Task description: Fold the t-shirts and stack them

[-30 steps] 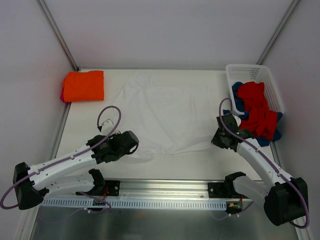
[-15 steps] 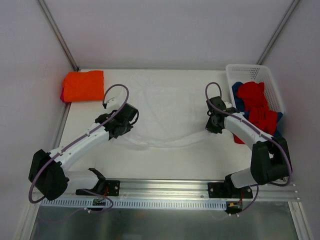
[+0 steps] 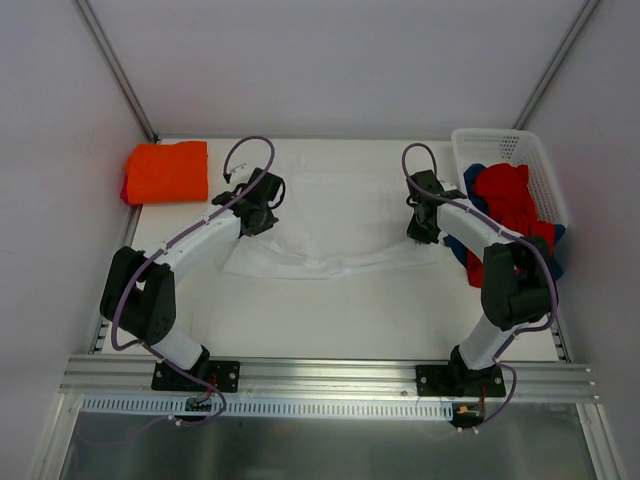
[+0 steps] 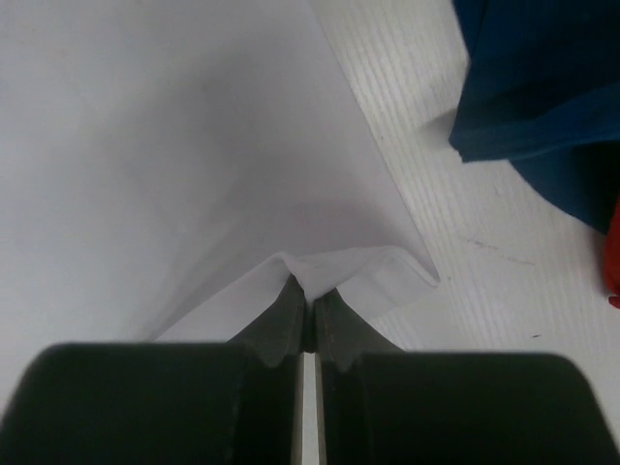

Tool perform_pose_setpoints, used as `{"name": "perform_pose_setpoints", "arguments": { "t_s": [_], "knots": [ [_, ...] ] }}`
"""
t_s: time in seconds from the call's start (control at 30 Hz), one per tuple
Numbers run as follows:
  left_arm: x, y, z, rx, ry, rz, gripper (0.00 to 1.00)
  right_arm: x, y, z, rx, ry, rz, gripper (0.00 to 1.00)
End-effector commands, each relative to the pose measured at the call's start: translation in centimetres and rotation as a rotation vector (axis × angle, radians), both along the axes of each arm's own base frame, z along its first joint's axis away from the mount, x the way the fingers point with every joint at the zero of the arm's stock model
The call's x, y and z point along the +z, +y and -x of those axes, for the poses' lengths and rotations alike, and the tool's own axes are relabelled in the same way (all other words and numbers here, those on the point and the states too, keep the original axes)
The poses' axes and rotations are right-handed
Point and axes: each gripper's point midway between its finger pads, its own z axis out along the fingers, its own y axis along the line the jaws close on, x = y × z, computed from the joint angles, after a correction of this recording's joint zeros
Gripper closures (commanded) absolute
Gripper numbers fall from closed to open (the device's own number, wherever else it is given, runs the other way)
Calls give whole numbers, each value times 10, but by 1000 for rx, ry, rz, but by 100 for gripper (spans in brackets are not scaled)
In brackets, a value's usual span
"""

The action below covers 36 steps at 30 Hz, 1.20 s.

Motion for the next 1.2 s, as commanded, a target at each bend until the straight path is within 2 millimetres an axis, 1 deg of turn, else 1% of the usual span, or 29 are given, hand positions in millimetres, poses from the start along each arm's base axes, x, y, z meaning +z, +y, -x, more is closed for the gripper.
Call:
{"name": "perform_pose_setpoints", "arguments": {
  "t_s": [0.0,0.07,0.17,0.3,0.37,0.5,0.6,0.73,0.77,0.83,0.87,0.93,0.97,1.0,1.03,1.1,1.17],
  "knots": [
    [11,3,-22,1,-35,19,100,13,-14,-19,-29,-38,36,99],
    [10,12,-28,24,-34,12,100,12,-20,-21,-44,-33,38,99],
    [8,25,-30,59,-31,5,100,10,-27,-22,-65,-28,44,100],
    [8,44,-32,96,-40,-32,100,8,-32,-23,-78,-19,48,99],
    [5,51,-31,114,-34,-37,100,4,-32,-22,-79,-7,50,99],
    [1,55,-31,125,-27,-38,100,0,-35,-20,-84,6,53,99],
    [-1,59,-32,134,-24,-45,100,-1,-37,-22,-92,9,55,99],
    [1,65,-36,151,-33,-44,100,-3,-39,-30,-104,9,53,99],
    [2,66,-38,156,-36,-40,100,0,-40,-35,-110,0,50,99],
    [4,69,-41,167,-40,-37,100,-3,-40,-38,-112,9,49,99],
    [3,69,-41,172,-39,-34,100,0,-39,-44,-113,-2,45,99],
    [4,73,-42,189,-43,-32,100,-3,-38,-47,-115,7,42,99],
    [4,75,-42,198,-46,-30,100,0,-37,-52,-117,-3,38,99],
    [2,77,-41,213,-46,-30,100,0,-37,-55,-119,-8,34,100],
    [1,78,-40,220,-45,-31,100,-3,-35,-57,-117,-1,31,100],
    [-2,81,-39,232,-41,-42,100,1,-34,-64,-115,-9,28,99],
    [-5,82,-39,234,-35,-48,100,-2,-33,-66,-114,5,29,99]
  ]
}}
